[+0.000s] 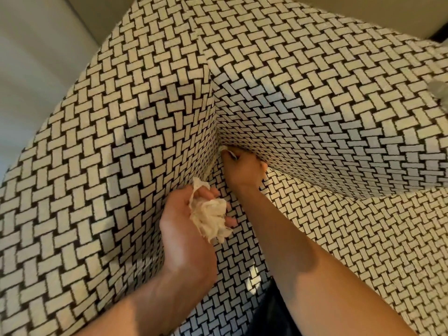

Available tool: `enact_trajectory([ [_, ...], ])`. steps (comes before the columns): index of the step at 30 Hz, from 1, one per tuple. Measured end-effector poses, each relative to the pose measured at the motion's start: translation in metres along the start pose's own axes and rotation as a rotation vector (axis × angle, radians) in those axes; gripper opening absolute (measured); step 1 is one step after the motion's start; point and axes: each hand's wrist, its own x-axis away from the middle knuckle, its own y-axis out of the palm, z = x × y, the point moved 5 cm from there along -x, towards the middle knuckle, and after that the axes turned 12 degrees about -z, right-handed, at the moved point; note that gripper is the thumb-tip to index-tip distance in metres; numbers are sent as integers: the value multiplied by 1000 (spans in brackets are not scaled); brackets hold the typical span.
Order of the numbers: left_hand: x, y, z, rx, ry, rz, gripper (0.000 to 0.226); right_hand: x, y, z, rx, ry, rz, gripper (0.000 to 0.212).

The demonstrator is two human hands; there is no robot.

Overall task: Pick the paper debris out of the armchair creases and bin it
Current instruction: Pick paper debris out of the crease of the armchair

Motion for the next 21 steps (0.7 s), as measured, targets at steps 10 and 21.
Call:
enact_trajectory([
  [10,-3,3,0,-32,70,-34,40,-1,-2,-6,-35,91,-174,48],
  [21,-16,9,-7,-42,-2,-62,39,-7,10,11,-286,121,-39,39],
])
